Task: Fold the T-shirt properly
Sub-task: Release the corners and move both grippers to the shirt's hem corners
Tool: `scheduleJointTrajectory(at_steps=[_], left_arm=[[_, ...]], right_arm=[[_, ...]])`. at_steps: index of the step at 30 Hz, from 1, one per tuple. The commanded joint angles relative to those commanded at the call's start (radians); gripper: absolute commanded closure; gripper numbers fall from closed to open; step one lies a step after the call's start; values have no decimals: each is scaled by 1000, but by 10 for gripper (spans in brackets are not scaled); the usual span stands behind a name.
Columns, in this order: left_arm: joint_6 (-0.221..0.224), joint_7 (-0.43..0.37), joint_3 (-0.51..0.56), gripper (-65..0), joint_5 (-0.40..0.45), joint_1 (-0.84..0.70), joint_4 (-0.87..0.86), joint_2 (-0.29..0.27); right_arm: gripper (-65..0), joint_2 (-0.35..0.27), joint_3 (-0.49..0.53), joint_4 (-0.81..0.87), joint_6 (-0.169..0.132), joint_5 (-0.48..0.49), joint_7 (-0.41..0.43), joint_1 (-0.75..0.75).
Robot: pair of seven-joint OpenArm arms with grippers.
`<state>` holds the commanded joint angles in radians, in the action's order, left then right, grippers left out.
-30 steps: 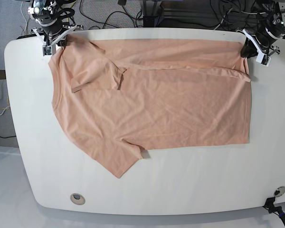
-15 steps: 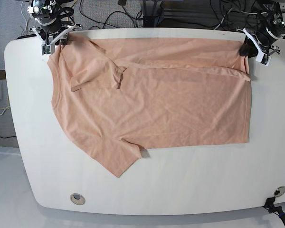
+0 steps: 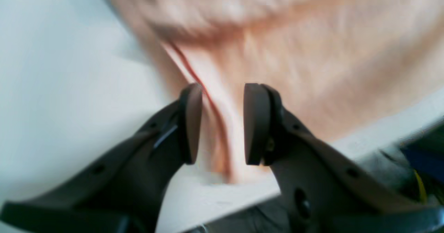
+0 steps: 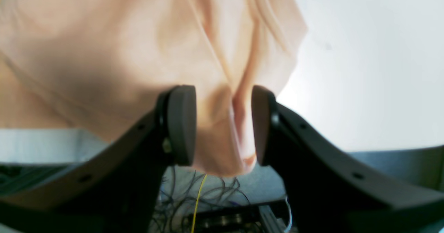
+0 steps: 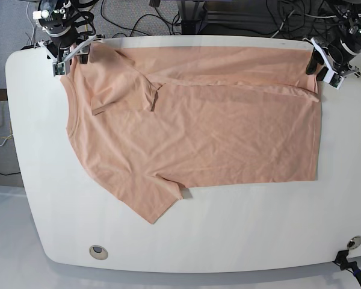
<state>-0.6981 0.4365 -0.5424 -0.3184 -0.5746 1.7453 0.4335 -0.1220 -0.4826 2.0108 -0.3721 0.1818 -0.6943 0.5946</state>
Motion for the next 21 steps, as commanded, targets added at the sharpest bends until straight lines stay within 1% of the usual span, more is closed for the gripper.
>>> scheduleJointTrajectory(at_steps=[3,5,7,9,11,14,17,21], left_arm=[[0,0,-34,-193,0,66,21,-3],[0,0,-35,-193,3,114,20,-20],[0,0,-32,-193,5,149,14,-21],[0,0,-20,-193,5,186,12,-23],[0,8,18,-193,6,235,11,-23],[0,69,48,-193,6,307,8,-25],[0,87,74,-193,6,390,-43,-25],[0,89,75,-193,6,494,-169,-23]], right_arm=[[-256,-2,3,0,0,0,0,-44],[-256,0,3,0,0,0,0,-77],[-256,0,5,-2,0,0,-2,-115],[-256,0,5,-3,0,0,-29,-167],[-256,0,5,-3,0,0,-64,-219],[-256,0,6,-3,0,-2,-106,-290],[-256,0,6,-5,0,-3,-158,-367],[-256,-5,6,-43,0,-3,-193,-491]])
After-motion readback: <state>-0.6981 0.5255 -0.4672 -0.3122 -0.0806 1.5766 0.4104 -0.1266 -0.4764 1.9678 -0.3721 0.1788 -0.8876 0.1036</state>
